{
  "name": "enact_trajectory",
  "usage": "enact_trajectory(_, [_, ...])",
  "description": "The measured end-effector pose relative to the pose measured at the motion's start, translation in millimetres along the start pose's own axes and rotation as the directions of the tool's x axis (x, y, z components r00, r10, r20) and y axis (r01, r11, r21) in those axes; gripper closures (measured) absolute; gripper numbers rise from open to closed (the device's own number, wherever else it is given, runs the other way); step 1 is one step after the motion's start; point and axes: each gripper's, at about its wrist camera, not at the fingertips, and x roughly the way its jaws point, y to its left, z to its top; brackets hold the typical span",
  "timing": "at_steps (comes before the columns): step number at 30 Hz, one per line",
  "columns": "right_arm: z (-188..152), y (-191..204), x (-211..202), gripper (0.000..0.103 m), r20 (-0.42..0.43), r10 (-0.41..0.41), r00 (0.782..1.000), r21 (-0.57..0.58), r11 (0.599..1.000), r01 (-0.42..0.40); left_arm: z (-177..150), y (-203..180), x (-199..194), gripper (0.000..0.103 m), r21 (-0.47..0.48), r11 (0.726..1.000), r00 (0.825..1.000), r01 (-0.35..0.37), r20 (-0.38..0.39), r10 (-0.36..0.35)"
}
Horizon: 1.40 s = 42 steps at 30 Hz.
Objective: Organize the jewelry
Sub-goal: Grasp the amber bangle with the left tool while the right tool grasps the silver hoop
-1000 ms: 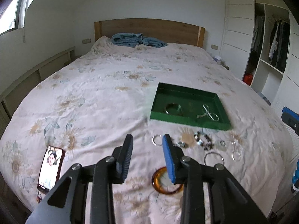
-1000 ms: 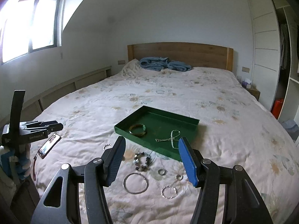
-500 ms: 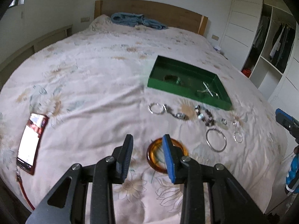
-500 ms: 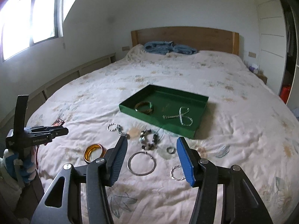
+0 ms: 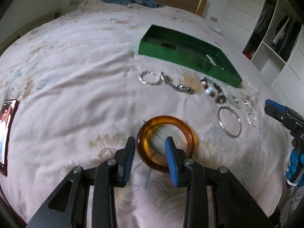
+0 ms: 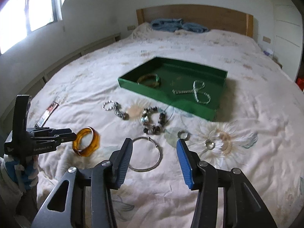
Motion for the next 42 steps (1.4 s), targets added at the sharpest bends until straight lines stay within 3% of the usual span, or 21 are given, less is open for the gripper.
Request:
enact_trajectory(10, [-3, -6, 57, 0.067, -0.108, 0.032, 0.994, -0.030, 0.999, -0.036, 1, 1, 26, 0.072, 0.012, 1.000, 0.999, 0.004, -0.034, -0.004])
enact_trajectory(17, [-6, -5, 83, 0.068, -0.162, 0.025, 0.986, -0.072, 0.997, -0.037, -2, -3, 36, 0.072, 0.055, 0.998, 0.998, -0.014, -0.055, 0.017])
enact_trajectory(29, [-10, 4, 105, 0.070, -0.207, -0.010, 0.978, -0.156, 0.987, -0.023, -5, 5, 42, 0.072, 0.023, 0.999, 0.998, 0.029, -0.052, -0.028])
enact_trajectory(34, [-11, 11, 107, 0.091, -0.199, -0.005, 0.980, -0.185, 0.982, -0.032, -6, 5, 41, 0.073, 0.028, 0.999, 0.999, 0.028, -0.040, -0.027])
enact_trajectory(42, [-13, 13, 103, 0.096, -0.173, -0.009, 0.985, -0.192, 0.981, -0.024, -8, 0, 40, 0.075, 0.039, 0.999, 1.000, -0.003, -0.017, 0.004])
